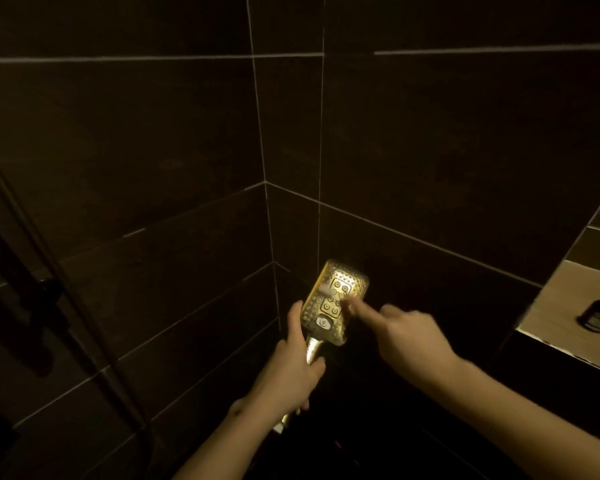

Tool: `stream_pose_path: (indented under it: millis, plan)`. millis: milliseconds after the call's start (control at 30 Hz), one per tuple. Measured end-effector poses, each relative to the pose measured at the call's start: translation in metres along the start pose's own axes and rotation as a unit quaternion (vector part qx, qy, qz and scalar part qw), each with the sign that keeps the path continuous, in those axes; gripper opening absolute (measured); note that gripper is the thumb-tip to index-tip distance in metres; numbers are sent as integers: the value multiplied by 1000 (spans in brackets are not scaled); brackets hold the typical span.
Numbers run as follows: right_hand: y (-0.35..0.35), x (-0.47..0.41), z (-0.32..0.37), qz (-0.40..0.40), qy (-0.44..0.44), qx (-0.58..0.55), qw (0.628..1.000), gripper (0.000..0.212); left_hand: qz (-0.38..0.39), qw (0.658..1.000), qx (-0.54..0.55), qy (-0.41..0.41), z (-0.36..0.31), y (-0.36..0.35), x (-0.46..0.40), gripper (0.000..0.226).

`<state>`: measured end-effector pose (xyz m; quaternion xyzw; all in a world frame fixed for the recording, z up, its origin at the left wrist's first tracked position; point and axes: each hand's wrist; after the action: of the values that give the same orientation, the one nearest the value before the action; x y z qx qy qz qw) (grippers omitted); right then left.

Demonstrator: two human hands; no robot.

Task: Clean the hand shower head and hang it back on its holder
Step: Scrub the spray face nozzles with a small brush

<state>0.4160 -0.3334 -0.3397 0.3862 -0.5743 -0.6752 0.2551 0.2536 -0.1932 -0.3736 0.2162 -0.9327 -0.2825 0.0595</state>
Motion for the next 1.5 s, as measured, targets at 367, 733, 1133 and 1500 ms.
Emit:
stream_pose_path:
  millis: [367, 733, 1133, 1500]
  plan:
    - [0, -20, 2, -10, -55, 3, 998, 66, -3, 1000, -2, 3, 6, 1, 4, 103]
    - [5, -13, 1, 24, -41, 25, 999, 68, 0, 1000, -18, 23, 7, -4, 6, 113]
    - [-4, 16, 21, 28, 59, 8, 998, 77, -36, 999, 2, -24, -6, 10, -5, 98]
    - [-7, 23, 16, 56, 70, 8, 996, 77, -21, 1000, 6, -20, -7, 10, 0, 95]
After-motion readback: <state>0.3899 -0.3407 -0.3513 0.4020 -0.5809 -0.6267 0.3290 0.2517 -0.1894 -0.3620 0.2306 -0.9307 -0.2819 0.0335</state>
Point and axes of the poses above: each hand's wrist, its own x-axis away from the middle knuckle, its own y-axis out of the back of the hand, z = x × y, and after that the axes turned 15 degrees about -y, right-handed
